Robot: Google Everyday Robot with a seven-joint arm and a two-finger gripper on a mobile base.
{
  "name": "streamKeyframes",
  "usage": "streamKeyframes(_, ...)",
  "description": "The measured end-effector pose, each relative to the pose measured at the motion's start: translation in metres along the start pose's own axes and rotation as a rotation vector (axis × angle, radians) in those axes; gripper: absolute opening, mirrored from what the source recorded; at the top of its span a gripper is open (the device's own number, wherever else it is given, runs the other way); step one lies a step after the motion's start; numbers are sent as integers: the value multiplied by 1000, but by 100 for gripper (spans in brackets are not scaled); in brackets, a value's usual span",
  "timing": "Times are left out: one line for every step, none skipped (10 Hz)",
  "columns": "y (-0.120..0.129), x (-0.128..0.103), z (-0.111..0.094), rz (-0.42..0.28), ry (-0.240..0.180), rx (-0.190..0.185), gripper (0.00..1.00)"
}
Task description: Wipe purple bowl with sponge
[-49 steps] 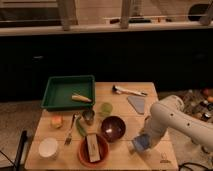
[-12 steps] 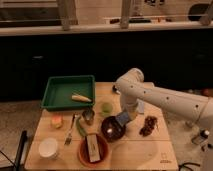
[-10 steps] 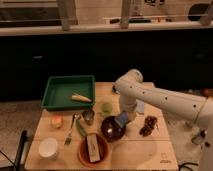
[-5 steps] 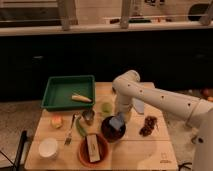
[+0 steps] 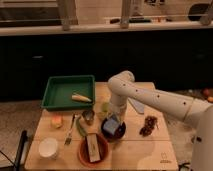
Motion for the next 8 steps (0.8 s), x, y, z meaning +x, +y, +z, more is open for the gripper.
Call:
streamKeyframes(2,-8,0,-45,-14,-5,2)
streamKeyframes(2,-18,1,-110,-30,-13,2)
streamKeyframes(6,-24,1,-151,-41,-24,2)
streamKeyframes(11,-27,2,-178,-50,-35,2)
streamKeyframes(16,-30,2,-213,-57,-48,2)
streamKeyframes(23,-27,1,-218,-58,-57,2)
streamKeyframes(30,-23,1,-214,-57,-61,2)
streamKeyframes(38,-14,-1,-206,-48,-61,2)
